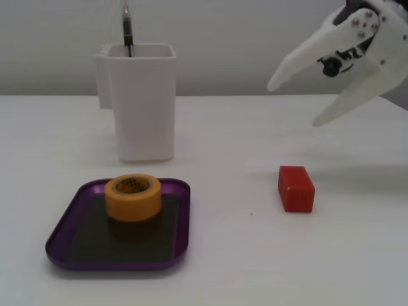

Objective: Remove the cube from the box.

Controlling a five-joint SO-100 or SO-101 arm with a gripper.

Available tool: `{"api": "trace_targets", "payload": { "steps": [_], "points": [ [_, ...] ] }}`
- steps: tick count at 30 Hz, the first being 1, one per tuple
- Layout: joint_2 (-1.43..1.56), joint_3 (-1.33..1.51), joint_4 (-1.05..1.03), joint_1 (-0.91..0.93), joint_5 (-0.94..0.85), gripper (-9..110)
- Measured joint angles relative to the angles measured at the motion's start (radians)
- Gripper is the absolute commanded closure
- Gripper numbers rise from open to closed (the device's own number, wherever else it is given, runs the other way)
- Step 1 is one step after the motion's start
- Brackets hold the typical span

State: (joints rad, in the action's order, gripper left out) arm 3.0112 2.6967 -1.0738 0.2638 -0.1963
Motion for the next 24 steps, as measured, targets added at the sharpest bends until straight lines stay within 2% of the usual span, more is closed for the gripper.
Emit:
{"api": "trace_targets", "payload": {
  "steps": [8, 16, 19, 22, 24],
  "points": [
    [0.344, 0.327, 0.008, 0.003, 0.0, 78],
    [0.35, 0.374, -0.107, 0.003, 0.0, 78],
    [0.35, 0.374, -0.141, 0.003, 0.0, 85],
    [0.35, 0.374, -0.158, 0.002, 0.005, 100],
    [0.35, 0.374, -0.161, 0.002, 0.028, 101]
  ]
}}
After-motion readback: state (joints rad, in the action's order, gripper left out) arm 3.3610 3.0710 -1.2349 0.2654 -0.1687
